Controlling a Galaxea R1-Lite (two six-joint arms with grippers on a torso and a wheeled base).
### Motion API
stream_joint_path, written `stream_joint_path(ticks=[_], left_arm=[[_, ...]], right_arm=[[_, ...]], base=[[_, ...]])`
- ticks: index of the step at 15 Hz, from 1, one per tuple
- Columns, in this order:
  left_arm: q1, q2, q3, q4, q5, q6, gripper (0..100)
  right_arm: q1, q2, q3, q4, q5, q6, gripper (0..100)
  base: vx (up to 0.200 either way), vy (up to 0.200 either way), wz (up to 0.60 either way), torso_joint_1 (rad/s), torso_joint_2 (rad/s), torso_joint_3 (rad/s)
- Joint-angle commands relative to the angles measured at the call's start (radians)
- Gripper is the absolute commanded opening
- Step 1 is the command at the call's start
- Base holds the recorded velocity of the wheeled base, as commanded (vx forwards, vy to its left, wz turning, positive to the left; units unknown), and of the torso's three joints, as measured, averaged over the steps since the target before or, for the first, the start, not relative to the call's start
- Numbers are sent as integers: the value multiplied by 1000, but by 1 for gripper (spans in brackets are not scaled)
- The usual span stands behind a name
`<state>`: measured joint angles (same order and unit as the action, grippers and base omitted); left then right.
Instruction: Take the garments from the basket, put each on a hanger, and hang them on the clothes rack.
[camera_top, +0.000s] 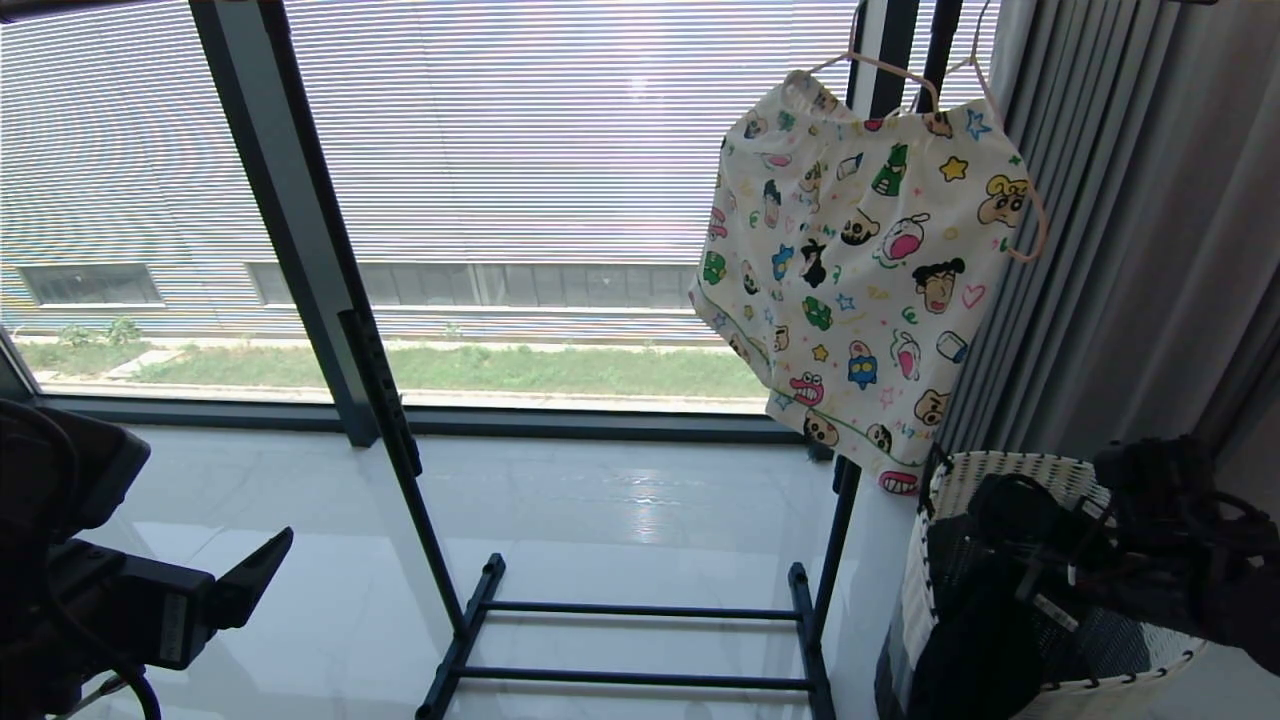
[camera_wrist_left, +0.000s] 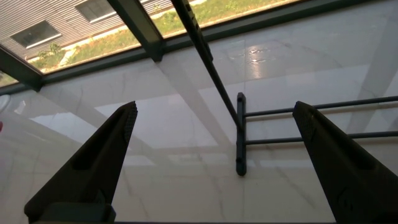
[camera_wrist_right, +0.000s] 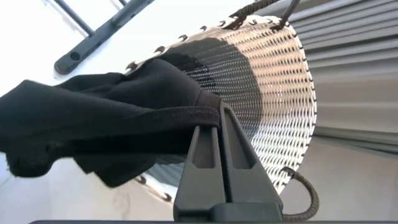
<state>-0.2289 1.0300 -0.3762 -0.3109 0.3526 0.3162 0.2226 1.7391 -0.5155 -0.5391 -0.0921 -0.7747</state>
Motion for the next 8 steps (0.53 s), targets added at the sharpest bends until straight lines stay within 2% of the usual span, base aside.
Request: stream_joint_path(ticks=[1, 5, 8], left_arm=[[0, -1, 0, -1, 0, 1, 100], [0, 1, 0, -1, 2, 54, 100], [-1, -4, 3, -1, 2, 63, 100]], right_arm=[[27, -194, -239, 246, 3, 12, 0], [93, -260, -557, 610, 2, 32, 0], [143, -273, -655, 732, 2, 43, 0]], base=[[0, 0, 0, 0, 0, 0], [0, 0, 0, 0, 0, 0], [0, 0, 0, 0, 0, 0]])
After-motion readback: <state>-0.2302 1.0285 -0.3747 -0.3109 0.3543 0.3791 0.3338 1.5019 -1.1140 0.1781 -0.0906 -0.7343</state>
